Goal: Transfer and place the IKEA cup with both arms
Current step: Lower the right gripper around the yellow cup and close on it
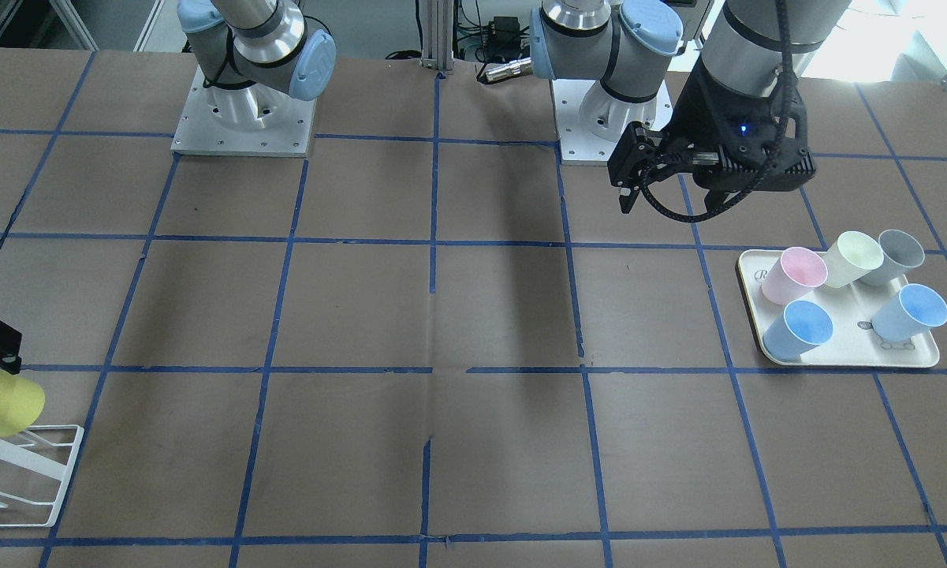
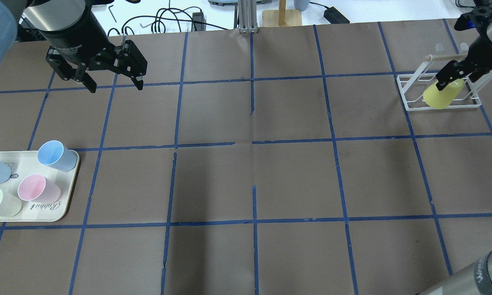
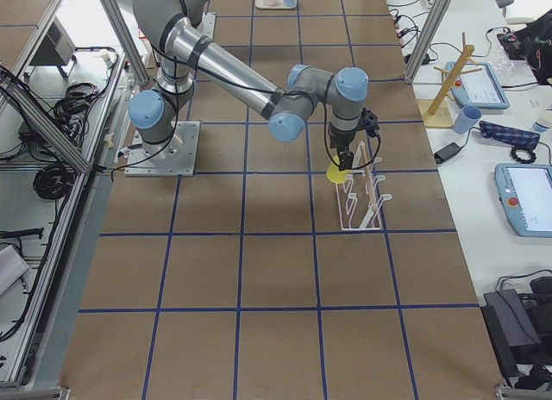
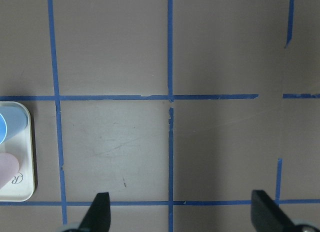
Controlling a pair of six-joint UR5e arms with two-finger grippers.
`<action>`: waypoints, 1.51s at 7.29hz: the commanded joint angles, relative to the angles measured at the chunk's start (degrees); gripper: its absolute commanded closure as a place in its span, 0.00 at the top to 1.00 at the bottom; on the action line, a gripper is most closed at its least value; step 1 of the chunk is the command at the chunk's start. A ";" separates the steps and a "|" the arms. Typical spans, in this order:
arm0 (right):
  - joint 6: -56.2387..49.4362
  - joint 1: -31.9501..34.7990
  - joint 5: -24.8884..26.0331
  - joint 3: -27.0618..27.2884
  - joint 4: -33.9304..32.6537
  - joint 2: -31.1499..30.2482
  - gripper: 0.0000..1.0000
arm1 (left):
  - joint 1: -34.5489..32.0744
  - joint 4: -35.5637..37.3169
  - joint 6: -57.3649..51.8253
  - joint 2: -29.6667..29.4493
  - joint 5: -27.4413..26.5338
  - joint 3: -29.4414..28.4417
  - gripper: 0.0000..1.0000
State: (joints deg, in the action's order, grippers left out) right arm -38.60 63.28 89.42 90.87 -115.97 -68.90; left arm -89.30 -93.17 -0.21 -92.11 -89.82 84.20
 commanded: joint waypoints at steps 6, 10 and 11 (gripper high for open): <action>0.11 0.00 -0.22 0.01 -1.80 1.75 0.92 | 0.00 0.00 0.03 0.00 0.00 0.09 1.00; 0.20 0.00 -1.27 0.01 -1.80 2.45 0.90 | 0.00 0.09 -0.05 0.09 0.00 0.00 1.00; 0.11 0.00 -1.10 -0.08 -1.71 2.36 0.87 | 0.00 0.09 -0.05 0.00 0.00 0.09 1.00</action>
State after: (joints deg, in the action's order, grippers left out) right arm -38.40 63.28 88.20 90.85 -117.74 -66.49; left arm -89.30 -93.08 -0.23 -92.08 -89.82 84.25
